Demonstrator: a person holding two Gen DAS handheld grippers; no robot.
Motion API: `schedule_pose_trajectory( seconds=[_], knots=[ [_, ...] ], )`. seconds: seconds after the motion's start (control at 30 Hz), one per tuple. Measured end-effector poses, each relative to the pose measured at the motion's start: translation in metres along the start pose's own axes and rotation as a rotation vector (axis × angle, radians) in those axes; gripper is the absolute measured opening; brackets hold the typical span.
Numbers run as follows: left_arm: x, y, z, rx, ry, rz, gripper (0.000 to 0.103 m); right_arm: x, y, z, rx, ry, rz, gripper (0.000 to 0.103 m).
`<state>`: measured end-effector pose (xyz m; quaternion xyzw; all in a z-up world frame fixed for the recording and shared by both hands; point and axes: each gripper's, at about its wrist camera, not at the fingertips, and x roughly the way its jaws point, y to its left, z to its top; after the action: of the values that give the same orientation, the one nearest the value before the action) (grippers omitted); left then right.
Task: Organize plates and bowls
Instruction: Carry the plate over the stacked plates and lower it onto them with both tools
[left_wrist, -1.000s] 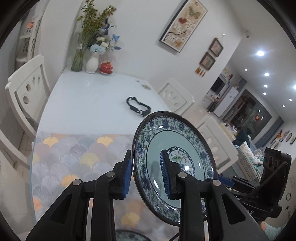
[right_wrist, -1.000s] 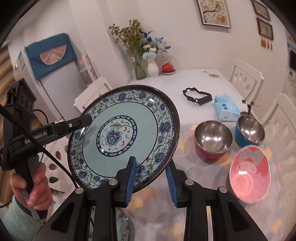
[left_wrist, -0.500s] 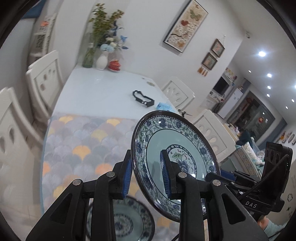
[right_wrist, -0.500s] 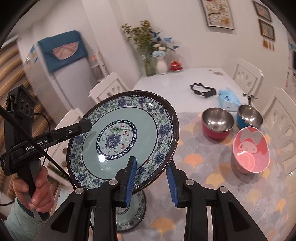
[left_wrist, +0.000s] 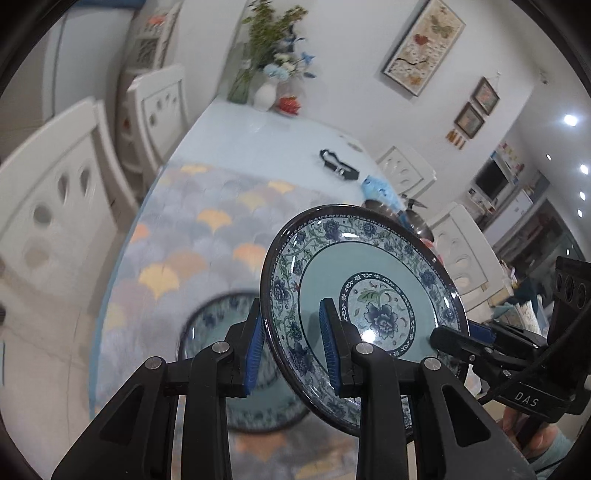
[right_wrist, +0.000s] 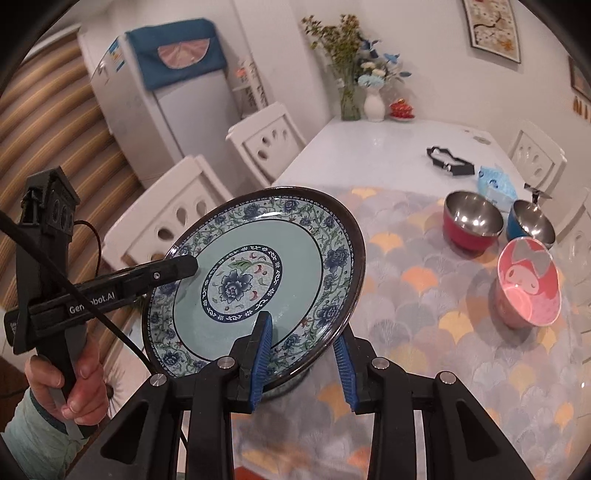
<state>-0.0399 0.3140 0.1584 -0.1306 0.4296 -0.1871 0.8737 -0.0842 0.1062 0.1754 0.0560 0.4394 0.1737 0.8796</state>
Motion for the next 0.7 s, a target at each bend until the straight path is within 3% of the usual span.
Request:
schedule_pose_trajectory(
  seconds=[0.3,0.7],
  knots=[
    [0.006,0.014,-0.061,-0.066,0.089,0.076,0.025,0.039,-0.013,-0.048,-0.002,0.115,0.059,0.035],
    [0.025,0.048,-0.085,-0.141,0.151,0.12,0.025,0.095,-0.01,-0.062,0.019,0.223,0.107,0.036]
  ],
)
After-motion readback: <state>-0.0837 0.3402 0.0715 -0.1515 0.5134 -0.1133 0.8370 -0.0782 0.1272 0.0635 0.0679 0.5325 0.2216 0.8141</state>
